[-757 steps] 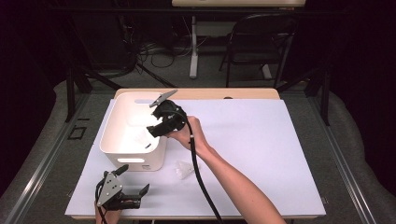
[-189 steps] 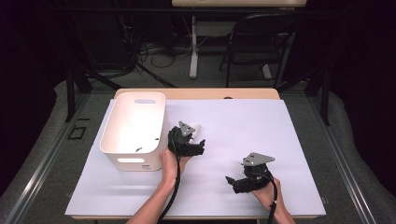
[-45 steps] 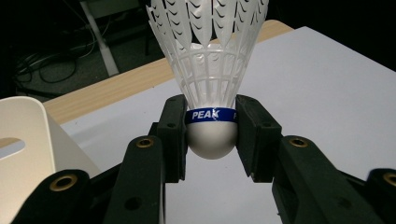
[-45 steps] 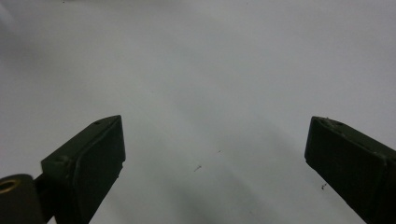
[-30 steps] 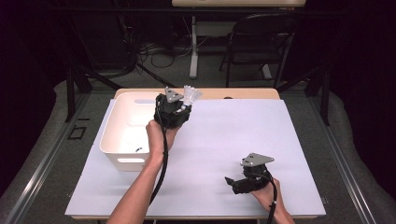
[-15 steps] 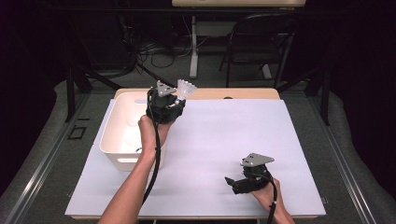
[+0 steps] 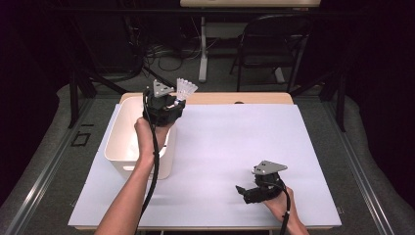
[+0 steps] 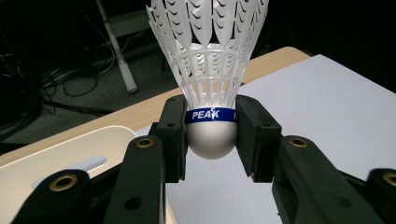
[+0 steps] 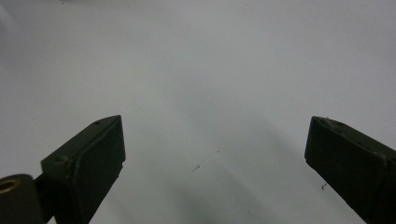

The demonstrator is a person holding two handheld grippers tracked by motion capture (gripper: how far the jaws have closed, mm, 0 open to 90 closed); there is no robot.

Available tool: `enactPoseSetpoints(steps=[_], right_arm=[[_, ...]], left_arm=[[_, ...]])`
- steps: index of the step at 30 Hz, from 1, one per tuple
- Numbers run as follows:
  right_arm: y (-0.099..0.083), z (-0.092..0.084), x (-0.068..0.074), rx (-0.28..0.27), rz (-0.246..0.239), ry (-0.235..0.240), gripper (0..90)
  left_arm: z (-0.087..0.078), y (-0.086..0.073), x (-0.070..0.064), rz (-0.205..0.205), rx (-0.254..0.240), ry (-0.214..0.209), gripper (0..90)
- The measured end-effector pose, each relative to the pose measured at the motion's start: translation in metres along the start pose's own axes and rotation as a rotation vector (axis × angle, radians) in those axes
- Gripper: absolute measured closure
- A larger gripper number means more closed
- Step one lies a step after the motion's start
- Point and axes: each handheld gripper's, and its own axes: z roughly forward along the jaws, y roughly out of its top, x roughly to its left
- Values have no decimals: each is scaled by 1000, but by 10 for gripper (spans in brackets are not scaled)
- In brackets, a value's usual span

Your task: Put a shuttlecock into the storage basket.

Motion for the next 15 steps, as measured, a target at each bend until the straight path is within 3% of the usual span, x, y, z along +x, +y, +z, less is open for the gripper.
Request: enactPoseSetpoints(steps=[15], right_arm=[[0,0,0,2,-2,0,44]], left_arm=[[-16,-6,20,-24,-8,34,652]])
